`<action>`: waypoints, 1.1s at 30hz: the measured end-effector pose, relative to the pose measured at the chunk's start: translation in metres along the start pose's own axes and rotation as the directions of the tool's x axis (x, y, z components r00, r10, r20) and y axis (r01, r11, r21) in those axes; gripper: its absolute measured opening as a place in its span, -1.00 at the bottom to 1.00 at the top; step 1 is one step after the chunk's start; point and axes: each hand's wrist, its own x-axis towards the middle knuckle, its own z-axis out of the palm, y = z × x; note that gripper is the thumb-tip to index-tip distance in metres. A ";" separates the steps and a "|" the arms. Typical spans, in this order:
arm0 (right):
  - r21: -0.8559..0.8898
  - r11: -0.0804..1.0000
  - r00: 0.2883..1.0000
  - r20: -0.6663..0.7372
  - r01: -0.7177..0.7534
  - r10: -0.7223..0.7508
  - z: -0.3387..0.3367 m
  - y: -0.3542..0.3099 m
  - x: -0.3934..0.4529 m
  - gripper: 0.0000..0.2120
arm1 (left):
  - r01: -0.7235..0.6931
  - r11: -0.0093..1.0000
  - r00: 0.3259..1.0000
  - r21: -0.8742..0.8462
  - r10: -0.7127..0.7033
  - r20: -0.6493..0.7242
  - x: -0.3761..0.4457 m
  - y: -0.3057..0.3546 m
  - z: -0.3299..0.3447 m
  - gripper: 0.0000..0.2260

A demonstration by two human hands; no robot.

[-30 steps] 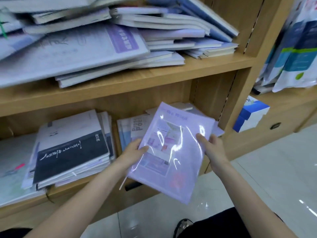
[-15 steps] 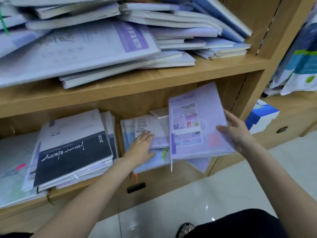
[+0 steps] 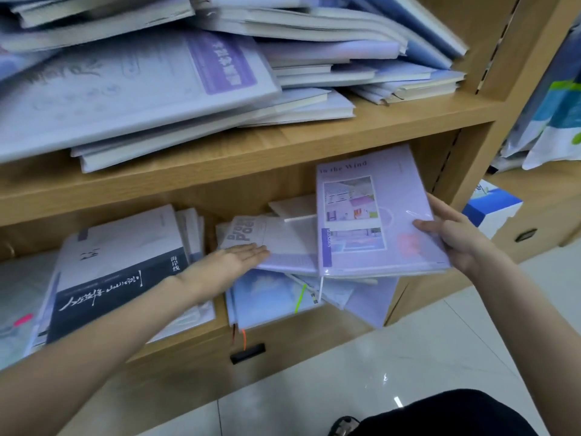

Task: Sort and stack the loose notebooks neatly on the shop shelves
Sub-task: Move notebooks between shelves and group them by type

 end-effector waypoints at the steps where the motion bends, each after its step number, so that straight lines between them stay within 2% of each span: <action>1: 0.007 1.000 0.998 0.056 -0.008 0.007 0.000 0.001 0.002 -0.44 | -0.020 0.999 1.000 0.046 0.021 -0.017 -0.008 -0.015 -0.004 -0.35; 3: -0.003 0.999 0.985 0.169 -0.033 0.033 0.003 0.003 0.004 -0.47 | 0.048 0.988 0.998 0.145 -0.041 -0.047 -0.014 -0.045 -0.009 -0.55; 4: -0.016 0.999 0.974 0.223 -0.045 0.048 0.006 0.005 0.005 -0.48 | 0.161 0.973 0.987 0.167 -0.154 -0.052 -0.012 -0.053 -0.015 -0.57; 6: -0.043 0.997 0.950 0.305 -0.062 0.072 0.017 0.009 0.010 -0.47 | 0.413 0.896 0.910 0.163 -0.414 -0.029 -0.006 -0.053 -0.016 -0.57; 7: -0.053 0.997 0.939 0.334 -0.064 0.078 0.024 0.011 0.012 -0.47 | 0.469 0.870 0.883 0.152 -0.468 -0.042 -0.007 -0.050 -0.009 -0.58; 9: -0.065 0.996 0.920 0.381 -0.065 0.085 0.035 0.017 0.019 -0.49 | 0.513 0.858 0.858 0.039 -0.511 -0.051 -0.014 -0.028 0.002 -0.57; 10: -0.067 0.996 0.907 0.411 -0.066 0.088 0.041 0.019 0.023 -0.50 | 0.559 0.828 0.826 -0.046 -0.561 -0.053 -0.020 -0.015 0.006 -0.55; 13: -0.086 0.993 0.869 0.483 -0.076 0.108 0.068 0.017 0.037 -0.51 | 0.657 0.742 0.741 -0.129 -0.668 -0.071 -0.031 0.019 0.011 -0.52; 16: -0.241 0.970 0.858 0.496 -0.014 0.135 0.106 0.017 0.052 -0.53 | 0.689 0.689 0.687 -0.225 -0.720 -0.098 -0.038 0.033 0.014 -0.51; 17: -0.361 0.930 0.866 0.486 0.076 0.118 0.118 0.019 0.056 -0.52 | 0.676 0.689 0.688 -0.262 -0.717 -0.111 -0.040 0.035 0.014 -0.50; 18: -0.504 0.842 0.880 0.468 0.191 0.081 0.130 0.021 0.060 -0.51 | 0.662 0.693 0.692 -0.286 -0.711 -0.121 -0.042 0.035 0.015 -0.50; 20: -0.738 0.570 0.904 0.426 0.360 -0.019 0.151 0.026 0.067 -0.47 | 0.636 0.716 0.722 -0.288 -0.684 -0.106 -0.042 0.038 0.015 -0.56; 22: -0.851 0.363 0.920 0.389 0.380 -0.051 0.159 0.033 0.069 -0.43 | 0.622 0.739 0.748 -0.260 -0.659 -0.082 -0.039 0.043 0.013 -0.68; 23: -0.878 0.315 0.931 0.362 0.359 -0.051 0.157 0.038 0.069 -0.41 | 0.614 0.746 0.759 -0.258 -0.648 -0.064 -0.036 0.047 0.010 -0.62; 24: -0.888 0.346 0.950 0.308 0.304 -0.044 0.151 0.044 0.068 -0.39 | 0.606 0.749 0.770 -0.269 -0.637 -0.036 -0.033 0.052 0.007 -0.47; 26: -0.859 0.476 0.979 0.200 0.189 -0.029 0.133 0.051 0.061 -0.42 | 0.579 0.762 0.798 -0.289 -0.602 0.012 -0.025 0.066 0.002 -0.19; 28: -0.838 0.523 0.985 0.169 0.155 -0.022 0.115 0.056 0.052 -0.55 | 0.561 0.786 0.824 -0.261 -0.560 0.085 -0.013 0.084 0.000 -0.18; 30: -0.809 0.564 0.980 0.200 0.167 -0.004 0.107 0.059 0.046 -0.64 | 0.546 0.823 0.833 -0.154 -0.516 0.198 0.004 0.101 0.002 -0.25; 33: -0.728 0.677 0.988 0.156 0.109 0.009 0.112 0.059 0.037 -0.70 | 0.581 0.810 0.792 -0.071 -0.544 0.276 0.022 0.109 0.004 -0.24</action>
